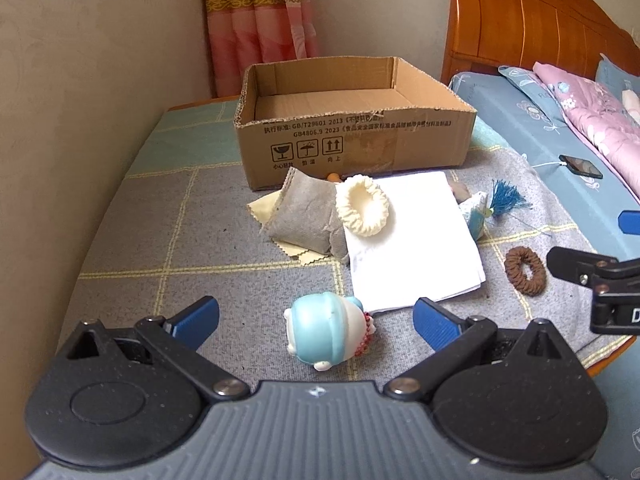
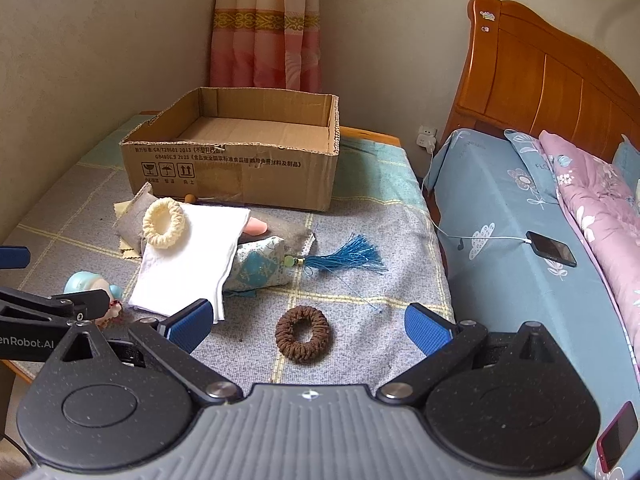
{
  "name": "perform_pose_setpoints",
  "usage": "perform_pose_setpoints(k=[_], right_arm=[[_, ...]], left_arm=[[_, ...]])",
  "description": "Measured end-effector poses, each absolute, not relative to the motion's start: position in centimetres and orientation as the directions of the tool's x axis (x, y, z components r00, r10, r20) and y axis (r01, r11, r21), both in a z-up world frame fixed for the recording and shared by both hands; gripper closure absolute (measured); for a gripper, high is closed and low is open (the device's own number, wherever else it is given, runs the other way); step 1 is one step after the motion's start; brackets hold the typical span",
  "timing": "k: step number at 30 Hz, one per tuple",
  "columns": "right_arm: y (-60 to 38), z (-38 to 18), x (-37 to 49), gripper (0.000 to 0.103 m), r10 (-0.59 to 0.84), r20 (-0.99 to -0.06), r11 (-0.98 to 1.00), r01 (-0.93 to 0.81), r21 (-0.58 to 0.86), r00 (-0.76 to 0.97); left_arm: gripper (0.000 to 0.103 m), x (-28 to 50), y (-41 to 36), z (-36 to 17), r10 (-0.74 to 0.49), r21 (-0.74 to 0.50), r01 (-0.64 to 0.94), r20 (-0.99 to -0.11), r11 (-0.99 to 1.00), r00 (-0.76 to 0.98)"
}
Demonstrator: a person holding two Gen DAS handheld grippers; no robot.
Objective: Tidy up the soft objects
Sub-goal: 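Grasp the light-blue plush toy with the left tool while the right tool grasps the brown hair tie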
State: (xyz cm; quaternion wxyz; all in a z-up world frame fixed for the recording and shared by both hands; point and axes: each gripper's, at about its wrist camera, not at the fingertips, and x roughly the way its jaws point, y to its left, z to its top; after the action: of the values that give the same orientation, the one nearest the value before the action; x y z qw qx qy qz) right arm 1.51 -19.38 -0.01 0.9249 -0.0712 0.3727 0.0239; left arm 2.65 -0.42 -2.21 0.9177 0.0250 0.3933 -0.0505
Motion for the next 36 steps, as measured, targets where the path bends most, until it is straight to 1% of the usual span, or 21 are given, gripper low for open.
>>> perform_pose_setpoints(k=[4,9,17,24,29,36], right_arm=[[-20.4,-1.0,2.0,0.0,-0.012,-0.694,0.989,-0.095,-0.116,0.72],[-21.3,-2.6,2.5,0.0,0.001,-0.698,0.987,-0.111,-0.113,0.717],[-20.5,-4.8,2.8,0.0,0.061,-0.702,0.968,-0.212,-0.131,0.71],[-20.6,-6.3,3.1,0.0,0.07,-0.716,0.961,-0.239,-0.138,0.695],[-21.2,-7.1,3.2,0.0,0.101,-0.72,0.961,-0.255,-0.109,0.686],[-21.8,-7.9,3.3,0.0,0.154,-0.711,0.963,-0.266,-0.049,0.686]], left_arm=[[0.001,3.8,-0.2,-3.4,-0.074,0.026,0.139,-0.746,0.99,0.662],[0.001,5.1,-0.1,-5.0,-0.111,0.017,0.193,-0.768,0.981,0.63],[0.0,5.8,0.4,-7.3,-0.129,0.0,0.217,-0.803,0.976,0.582],[0.0,5.4,1.9,-7.6,-0.15,-0.014,0.227,-0.788,0.974,0.597],[0.0,4.9,3.4,-7.7,-0.177,-0.014,0.258,-0.764,0.966,0.62],[0.001,5.1,3.2,-7.7,-0.17,-0.009,0.247,-0.75,0.969,0.639]])
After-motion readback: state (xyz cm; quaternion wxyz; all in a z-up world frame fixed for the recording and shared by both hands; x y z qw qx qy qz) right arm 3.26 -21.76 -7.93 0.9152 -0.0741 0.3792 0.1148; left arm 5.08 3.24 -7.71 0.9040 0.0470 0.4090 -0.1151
